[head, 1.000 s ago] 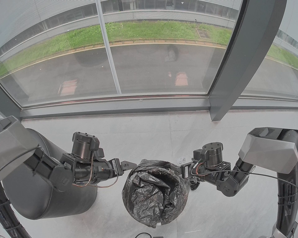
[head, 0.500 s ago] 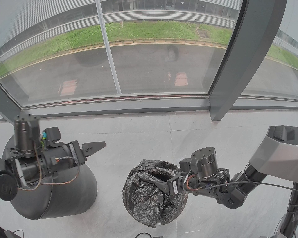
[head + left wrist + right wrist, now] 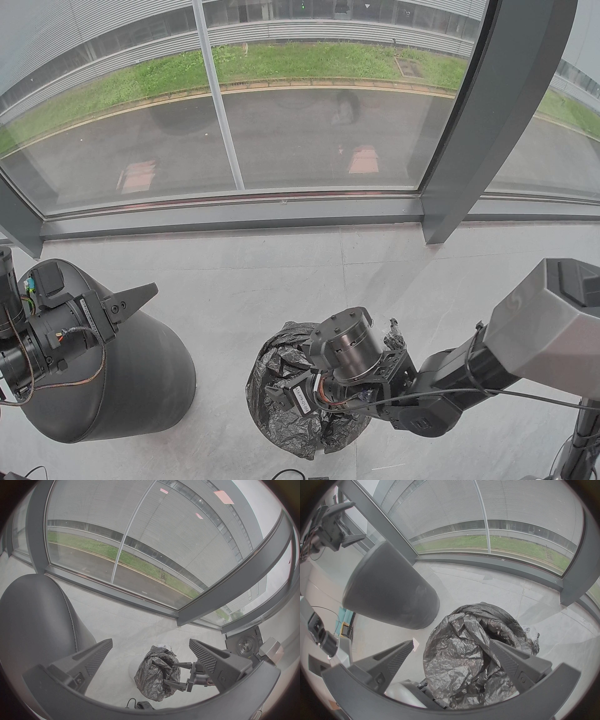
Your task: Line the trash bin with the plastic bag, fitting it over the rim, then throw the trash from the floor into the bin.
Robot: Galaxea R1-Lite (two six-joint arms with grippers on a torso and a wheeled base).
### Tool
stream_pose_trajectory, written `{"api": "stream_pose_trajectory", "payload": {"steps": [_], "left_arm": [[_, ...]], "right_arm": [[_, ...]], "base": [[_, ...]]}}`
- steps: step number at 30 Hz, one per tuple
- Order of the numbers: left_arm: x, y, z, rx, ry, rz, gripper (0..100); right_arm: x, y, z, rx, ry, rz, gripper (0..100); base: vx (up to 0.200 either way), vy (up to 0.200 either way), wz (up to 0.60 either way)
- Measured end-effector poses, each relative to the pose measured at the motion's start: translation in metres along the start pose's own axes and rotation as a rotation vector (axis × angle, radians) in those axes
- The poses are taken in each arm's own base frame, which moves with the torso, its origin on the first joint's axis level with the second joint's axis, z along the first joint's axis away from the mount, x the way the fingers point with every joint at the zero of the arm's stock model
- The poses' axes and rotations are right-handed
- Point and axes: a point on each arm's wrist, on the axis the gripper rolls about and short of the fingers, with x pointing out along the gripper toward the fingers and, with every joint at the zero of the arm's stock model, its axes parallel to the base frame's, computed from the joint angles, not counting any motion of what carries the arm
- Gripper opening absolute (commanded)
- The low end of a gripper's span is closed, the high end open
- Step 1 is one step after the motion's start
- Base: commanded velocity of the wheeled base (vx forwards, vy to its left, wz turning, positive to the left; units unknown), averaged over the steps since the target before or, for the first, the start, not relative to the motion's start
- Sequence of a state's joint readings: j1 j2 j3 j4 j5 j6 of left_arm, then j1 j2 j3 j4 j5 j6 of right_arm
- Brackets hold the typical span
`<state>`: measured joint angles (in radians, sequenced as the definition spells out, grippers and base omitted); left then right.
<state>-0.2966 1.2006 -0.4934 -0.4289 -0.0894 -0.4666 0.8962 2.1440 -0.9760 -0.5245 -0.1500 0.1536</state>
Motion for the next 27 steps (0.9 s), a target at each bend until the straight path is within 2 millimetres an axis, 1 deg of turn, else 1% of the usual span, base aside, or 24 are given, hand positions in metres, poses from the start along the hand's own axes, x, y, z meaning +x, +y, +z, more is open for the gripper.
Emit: {"api": "stream_pose_trajectory", "payload": {"steps": [4,11,21,27], "left_arm": [[-0.001,0.001,0.001,-0.002,-0.005,0.005,100],[0.001,0.003,0.000,-0.006,0.003,0.007,100],[0.004,0.005,-0.001,-0.011,0.012,0.014,100],[0.005,0.005,-0.002,-0.012,0.016,0.016,100]], "right_arm": [[0.017,-0.002,-0.003,0.010,0.021,-0.028,100],[0.036,-0.009,-0.015,0.030,0.062,-0.051,100],[0.069,-0.028,-0.020,0.051,0.076,-0.093,100],[0.087,-0.037,-0.017,0.051,0.092,-0.111,100]], "base": [[0.000,0.000,0.00],[0.000,0.000,0.00],[0.000,0.000,0.00],[0.000,0.000,0.00]]}}
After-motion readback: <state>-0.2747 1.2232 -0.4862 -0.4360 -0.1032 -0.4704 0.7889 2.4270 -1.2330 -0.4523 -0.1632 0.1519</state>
